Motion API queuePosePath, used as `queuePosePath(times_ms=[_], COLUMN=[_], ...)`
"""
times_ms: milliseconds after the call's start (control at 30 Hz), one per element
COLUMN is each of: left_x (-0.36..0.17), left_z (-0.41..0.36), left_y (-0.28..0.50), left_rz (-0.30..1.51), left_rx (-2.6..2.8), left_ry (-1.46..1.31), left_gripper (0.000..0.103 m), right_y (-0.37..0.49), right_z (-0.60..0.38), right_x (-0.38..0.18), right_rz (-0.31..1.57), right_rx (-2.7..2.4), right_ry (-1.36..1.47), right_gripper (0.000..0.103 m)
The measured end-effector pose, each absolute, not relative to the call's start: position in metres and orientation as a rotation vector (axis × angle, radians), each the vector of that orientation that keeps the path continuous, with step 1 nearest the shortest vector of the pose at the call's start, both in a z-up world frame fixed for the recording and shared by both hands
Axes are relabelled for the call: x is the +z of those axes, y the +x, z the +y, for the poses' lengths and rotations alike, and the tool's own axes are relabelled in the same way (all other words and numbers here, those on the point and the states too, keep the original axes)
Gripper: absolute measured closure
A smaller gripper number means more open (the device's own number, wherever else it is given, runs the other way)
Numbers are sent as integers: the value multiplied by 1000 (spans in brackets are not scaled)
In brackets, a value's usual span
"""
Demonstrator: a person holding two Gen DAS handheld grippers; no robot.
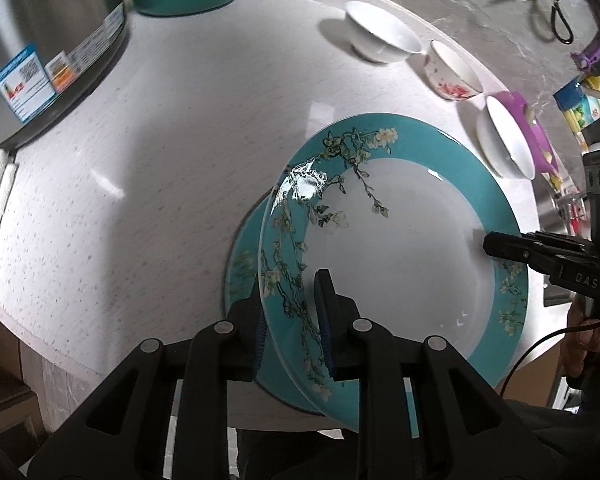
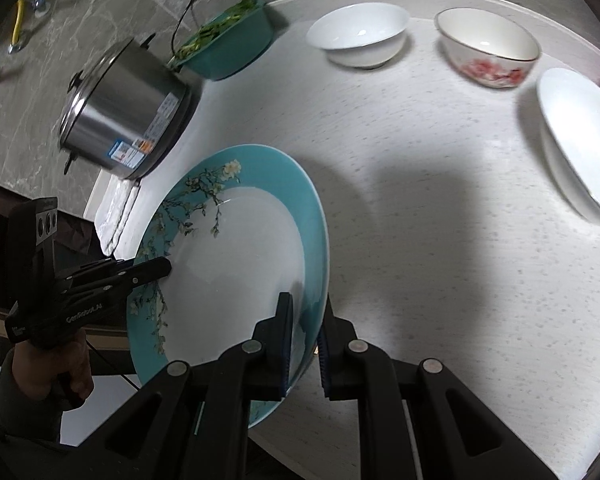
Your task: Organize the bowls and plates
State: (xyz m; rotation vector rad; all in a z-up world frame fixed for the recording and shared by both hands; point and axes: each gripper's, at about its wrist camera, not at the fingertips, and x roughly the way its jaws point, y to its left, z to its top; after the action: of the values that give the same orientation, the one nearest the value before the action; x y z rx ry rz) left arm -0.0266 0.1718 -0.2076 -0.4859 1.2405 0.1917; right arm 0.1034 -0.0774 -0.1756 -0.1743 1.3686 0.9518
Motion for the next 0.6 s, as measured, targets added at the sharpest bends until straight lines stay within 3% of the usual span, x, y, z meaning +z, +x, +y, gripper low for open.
queuePosePath(times_ms=[600], left_x=[-228], left_z=[170], left_y=[-42], left_rz=[1227], left_rx=[186], left_ry=[-395], left_gripper=[82], right_y=[84], right_z=[-56], right_x=[-200], right_rz=[1326], right_rx=[895], right_ry=[-316], right_gripper=[84])
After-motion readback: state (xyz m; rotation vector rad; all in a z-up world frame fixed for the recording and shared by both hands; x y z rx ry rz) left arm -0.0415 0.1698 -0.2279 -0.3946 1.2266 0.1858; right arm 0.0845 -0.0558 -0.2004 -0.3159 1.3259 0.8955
